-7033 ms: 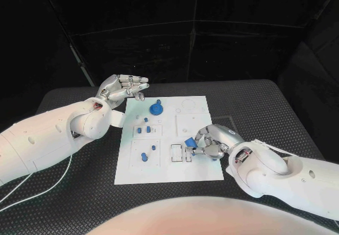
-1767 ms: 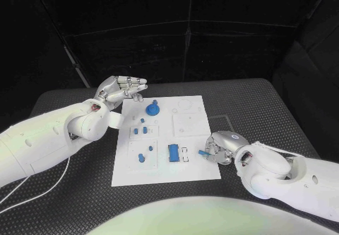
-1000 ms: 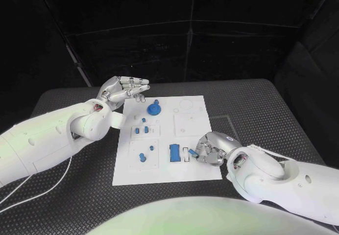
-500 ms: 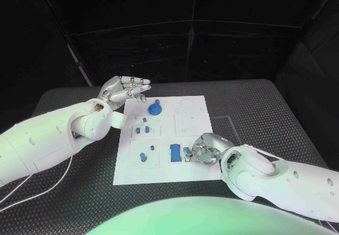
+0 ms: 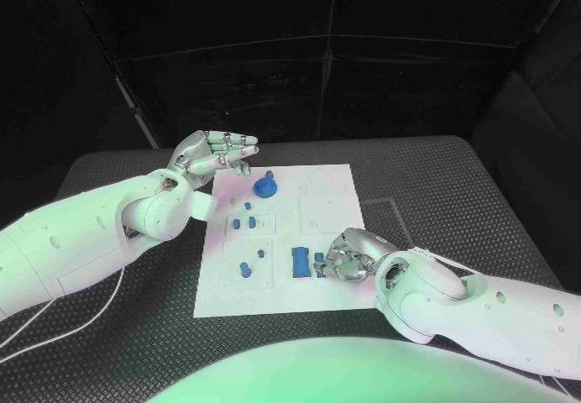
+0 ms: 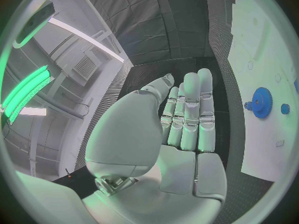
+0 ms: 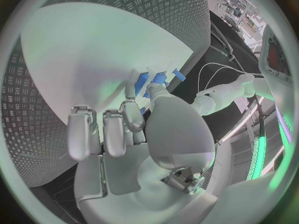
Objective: Assemble the parts on the task board
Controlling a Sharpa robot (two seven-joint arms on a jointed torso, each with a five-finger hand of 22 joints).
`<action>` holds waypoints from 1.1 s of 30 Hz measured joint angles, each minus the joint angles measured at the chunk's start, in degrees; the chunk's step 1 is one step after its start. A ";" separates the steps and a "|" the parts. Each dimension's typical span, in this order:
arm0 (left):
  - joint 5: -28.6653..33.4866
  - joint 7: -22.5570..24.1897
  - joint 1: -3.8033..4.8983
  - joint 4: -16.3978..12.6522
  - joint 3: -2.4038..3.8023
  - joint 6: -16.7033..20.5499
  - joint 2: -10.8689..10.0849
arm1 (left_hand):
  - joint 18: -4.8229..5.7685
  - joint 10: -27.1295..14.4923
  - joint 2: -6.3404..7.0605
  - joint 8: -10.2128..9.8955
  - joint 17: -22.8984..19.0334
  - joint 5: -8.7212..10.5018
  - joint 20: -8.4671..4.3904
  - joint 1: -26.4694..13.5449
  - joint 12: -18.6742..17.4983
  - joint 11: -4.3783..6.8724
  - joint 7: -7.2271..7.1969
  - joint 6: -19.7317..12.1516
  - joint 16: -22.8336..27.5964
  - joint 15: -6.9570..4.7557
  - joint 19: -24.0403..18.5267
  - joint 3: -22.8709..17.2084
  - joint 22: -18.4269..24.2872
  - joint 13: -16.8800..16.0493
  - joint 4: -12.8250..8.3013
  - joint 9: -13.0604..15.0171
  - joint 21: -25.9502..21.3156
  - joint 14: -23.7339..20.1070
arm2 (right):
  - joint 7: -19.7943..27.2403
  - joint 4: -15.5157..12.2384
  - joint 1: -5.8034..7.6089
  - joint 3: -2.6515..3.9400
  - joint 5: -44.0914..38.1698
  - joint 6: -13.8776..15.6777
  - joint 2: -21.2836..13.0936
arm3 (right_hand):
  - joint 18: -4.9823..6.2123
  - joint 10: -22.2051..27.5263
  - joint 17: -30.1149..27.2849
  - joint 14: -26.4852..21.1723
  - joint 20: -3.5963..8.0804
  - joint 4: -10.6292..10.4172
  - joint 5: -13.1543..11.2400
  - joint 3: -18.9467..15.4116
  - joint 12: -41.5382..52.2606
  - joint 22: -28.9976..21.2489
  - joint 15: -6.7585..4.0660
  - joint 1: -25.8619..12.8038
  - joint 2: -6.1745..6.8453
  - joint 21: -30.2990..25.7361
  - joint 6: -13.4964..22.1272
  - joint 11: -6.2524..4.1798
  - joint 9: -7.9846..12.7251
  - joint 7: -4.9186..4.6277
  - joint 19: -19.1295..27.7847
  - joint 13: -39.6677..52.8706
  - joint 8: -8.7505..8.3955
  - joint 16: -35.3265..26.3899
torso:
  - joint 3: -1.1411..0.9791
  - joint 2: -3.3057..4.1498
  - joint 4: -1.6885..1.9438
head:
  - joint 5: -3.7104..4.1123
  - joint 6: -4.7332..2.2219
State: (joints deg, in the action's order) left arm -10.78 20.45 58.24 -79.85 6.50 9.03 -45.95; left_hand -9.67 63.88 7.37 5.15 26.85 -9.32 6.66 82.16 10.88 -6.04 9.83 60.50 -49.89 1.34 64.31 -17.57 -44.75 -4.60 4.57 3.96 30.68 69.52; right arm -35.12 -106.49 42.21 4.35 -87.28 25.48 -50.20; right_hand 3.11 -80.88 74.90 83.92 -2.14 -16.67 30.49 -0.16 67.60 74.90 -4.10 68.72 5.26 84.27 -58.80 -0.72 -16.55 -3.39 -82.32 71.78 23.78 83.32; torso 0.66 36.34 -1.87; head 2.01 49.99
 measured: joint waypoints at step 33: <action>0.00 -0.25 0.00 0.37 0.00 -0.24 -0.06 | 0.00 -0.32 0.00 0.00 0.00 0.00 0.00 0.00 0.00 0.09 0.20 -0.21 0.00 0.00 0.00 0.00 0.05 0.00 0.00 0.00 0.00 0.00 | 6.82 0.02 0.00 1.09 2.26 1.68 -3.35 | -0.01 1.47 0.03 0.00 -0.61 2.46 -12.44 -6.08 -2.92 0.00 0.00 5.83 -1.40 -1.09 2.00 0.81 -0.68 -1.21 1.27 -1.94 -0.70 -0.80 | -0.03 -0.14 -0.03 | -0.25 0.00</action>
State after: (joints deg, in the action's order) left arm -10.78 20.21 58.24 -79.48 6.50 8.79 -46.01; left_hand -9.66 63.56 7.37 5.15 26.85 -9.32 6.66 82.16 10.88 -5.95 10.03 60.30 -49.89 1.34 64.31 -17.57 -44.69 -4.60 4.57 3.96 30.68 69.52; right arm -28.30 -106.48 42.21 5.44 -85.02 27.16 -53.54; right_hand 3.10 -79.41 74.93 83.92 -2.75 -14.22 18.05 -6.24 64.67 74.90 -4.09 74.55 3.86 83.18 -56.80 0.10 -17.23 -4.60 -81.06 69.84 23.09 82.52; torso 0.63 36.19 -1.90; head 1.76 49.99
